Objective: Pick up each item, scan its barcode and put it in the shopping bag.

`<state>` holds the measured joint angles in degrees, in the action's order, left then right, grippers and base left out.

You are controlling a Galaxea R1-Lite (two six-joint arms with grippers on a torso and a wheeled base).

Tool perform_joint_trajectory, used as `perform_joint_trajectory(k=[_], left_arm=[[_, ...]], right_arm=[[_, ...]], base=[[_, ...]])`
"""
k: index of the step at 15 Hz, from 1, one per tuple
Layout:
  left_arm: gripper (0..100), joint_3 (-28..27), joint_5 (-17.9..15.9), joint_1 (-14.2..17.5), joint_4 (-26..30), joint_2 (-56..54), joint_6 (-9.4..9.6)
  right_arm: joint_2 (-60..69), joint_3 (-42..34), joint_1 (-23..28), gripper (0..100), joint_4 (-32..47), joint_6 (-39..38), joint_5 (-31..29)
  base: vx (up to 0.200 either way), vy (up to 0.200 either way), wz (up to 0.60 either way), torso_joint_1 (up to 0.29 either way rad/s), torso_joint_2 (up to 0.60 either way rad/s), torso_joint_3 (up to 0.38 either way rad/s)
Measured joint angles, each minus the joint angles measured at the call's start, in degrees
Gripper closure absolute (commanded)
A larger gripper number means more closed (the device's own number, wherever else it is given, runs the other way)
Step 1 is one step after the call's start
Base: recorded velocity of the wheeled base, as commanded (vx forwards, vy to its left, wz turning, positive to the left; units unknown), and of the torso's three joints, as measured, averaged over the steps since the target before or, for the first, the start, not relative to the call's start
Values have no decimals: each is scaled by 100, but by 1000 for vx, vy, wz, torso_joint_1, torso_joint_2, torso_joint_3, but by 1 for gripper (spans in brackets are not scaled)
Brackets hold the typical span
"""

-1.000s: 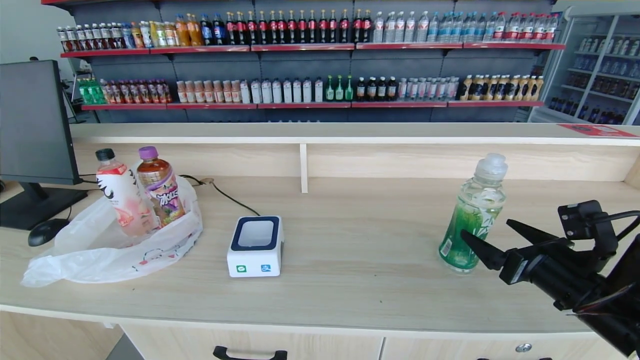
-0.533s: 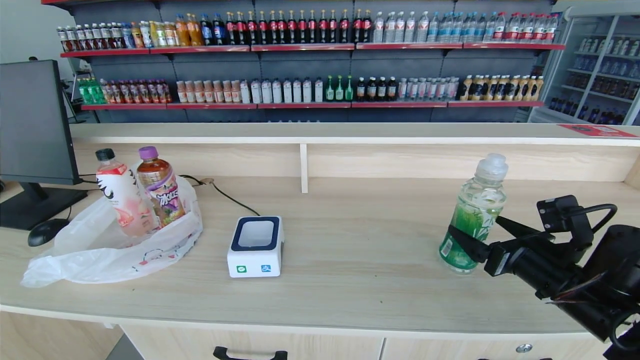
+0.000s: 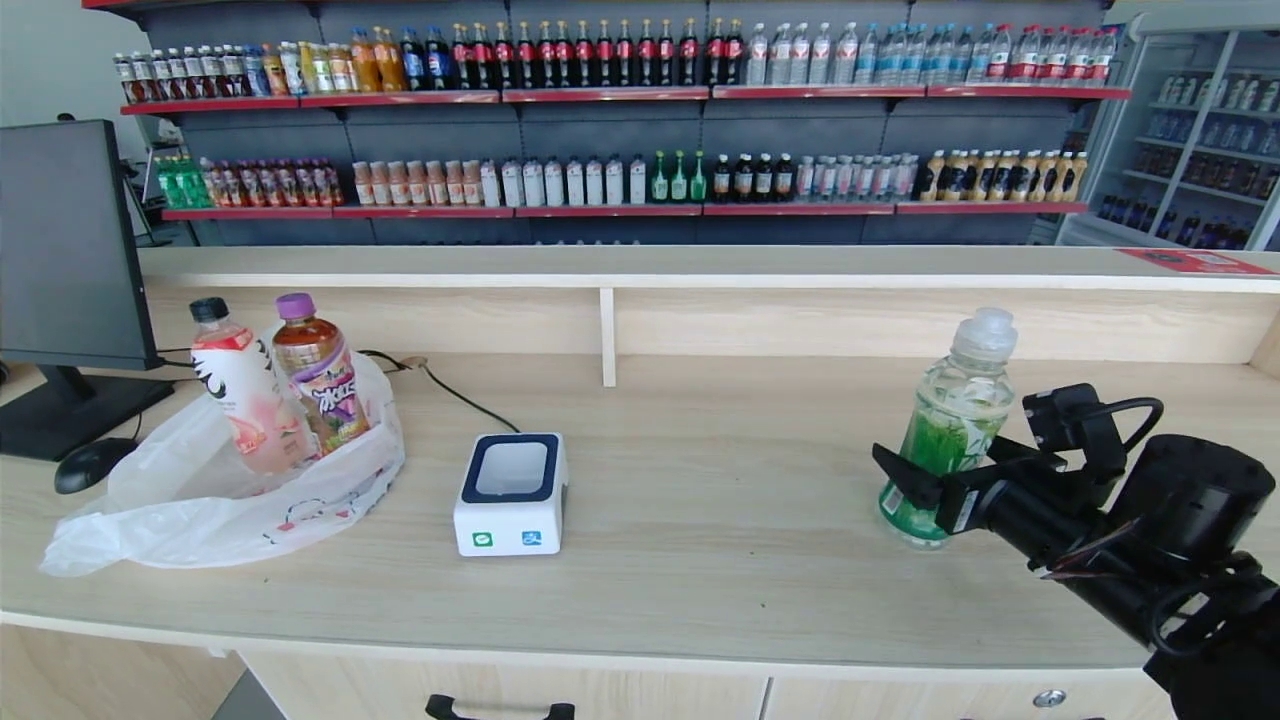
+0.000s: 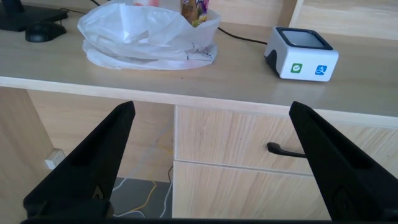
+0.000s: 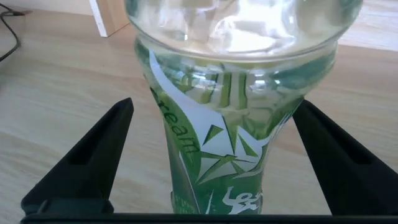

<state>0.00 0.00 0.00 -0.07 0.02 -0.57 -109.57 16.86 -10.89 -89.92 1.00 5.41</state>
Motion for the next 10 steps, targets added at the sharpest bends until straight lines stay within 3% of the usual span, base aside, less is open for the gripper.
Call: perform_joint_trajectory(k=[7,8,10], left_arm=[[0,0,0,0,0,0,-7],[0,0,0,0,-2,0,-9],[0,0,-2,0,-4,0,-11]], right_arm=[[-327,286,67,0,0,145,11],[-344,312,67,100,-2,154,11],[-363,362,67,100,-2,149,6]], base=[[0,0,0,0,0,0],[0,0,0,0,0,0],[0,0,0,0,0,0]])
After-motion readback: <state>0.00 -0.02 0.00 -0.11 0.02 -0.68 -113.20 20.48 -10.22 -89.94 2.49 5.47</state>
